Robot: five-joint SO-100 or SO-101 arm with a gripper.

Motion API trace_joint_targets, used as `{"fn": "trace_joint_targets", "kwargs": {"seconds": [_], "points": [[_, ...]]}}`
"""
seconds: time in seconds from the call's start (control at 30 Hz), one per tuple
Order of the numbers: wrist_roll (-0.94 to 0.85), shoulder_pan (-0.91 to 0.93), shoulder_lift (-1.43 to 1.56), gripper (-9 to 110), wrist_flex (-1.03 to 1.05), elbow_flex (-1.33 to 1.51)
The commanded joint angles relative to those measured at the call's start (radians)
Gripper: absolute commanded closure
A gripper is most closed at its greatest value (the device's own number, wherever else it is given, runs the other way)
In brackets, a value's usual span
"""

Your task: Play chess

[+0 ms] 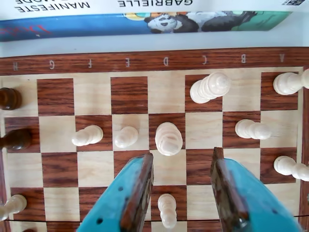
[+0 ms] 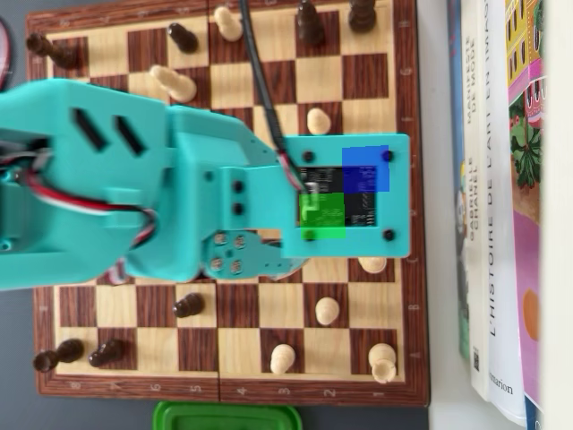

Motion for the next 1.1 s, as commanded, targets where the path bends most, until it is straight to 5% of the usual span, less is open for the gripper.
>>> {"fn": "trace_joint_targets", "kwargs": {"seconds": [0.0,1.07], "points": [[0.005,-0.002,0.137,84,-0.006,0.018],[-0.003,0.015,1.164,84,-0.043,0.904]]}}
